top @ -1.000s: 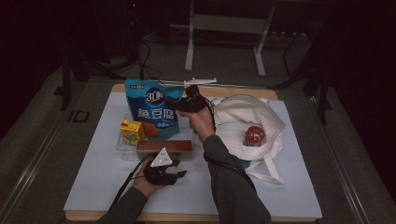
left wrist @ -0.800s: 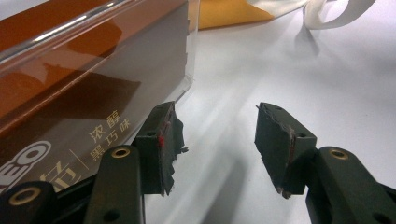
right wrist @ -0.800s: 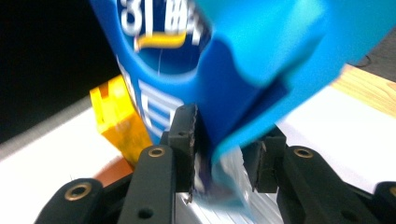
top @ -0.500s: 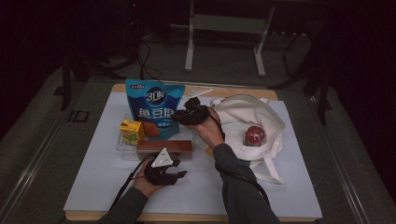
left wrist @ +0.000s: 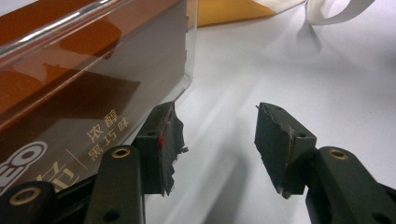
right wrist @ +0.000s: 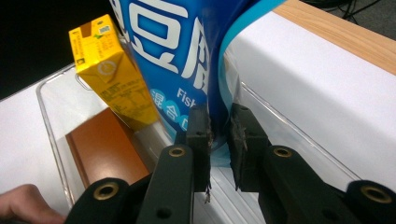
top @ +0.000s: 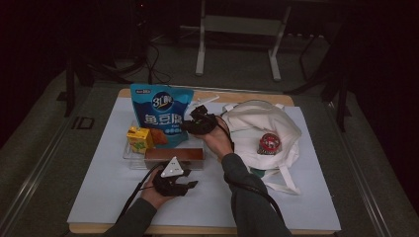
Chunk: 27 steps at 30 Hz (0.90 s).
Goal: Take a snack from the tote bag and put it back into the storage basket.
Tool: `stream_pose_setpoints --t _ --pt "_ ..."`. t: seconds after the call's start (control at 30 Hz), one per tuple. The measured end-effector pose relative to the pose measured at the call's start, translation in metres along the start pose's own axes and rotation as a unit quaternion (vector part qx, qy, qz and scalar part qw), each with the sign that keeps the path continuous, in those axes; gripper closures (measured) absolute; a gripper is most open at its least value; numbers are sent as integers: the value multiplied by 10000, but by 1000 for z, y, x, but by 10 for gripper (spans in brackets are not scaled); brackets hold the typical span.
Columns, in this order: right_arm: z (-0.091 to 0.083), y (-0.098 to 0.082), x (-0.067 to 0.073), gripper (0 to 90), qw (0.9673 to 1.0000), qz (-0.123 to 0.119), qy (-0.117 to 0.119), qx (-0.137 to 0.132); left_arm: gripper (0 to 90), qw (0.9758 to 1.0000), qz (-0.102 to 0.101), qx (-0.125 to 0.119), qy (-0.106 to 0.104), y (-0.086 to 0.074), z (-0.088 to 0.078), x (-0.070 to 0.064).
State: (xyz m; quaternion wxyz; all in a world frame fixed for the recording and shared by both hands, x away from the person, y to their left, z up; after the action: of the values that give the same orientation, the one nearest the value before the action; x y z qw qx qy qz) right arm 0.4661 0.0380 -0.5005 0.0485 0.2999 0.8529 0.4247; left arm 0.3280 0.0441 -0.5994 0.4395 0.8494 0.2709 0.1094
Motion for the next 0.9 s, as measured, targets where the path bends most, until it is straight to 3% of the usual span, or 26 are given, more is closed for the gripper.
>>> stream_pose_setpoints --t 0.13,0.53,0.9 --pt "4 3 5 791 9999 -105 -132 31 484 10000 -5 3 -10 0 0 0" --pt "3 1 5 768 9998 -130 -170 20 483 10000 -14 30 -28 0 0 0" --pt "-19 -1 4 749 9993 -245 -268 62 480 10000 -20 17 -8 0 0 0"
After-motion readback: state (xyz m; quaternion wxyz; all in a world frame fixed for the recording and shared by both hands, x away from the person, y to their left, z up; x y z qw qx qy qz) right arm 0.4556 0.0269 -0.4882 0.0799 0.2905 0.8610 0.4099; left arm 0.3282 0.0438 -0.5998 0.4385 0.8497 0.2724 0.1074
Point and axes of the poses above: each handheld gripper's, and its own axes: z roughly forward along the jaws, y roughly out of its top, x roughly to its left, the point moved 10 cm from there along z, roughly forward along the jaws, and after that the axes turned 1 degree about z, right-handed, at the moved point
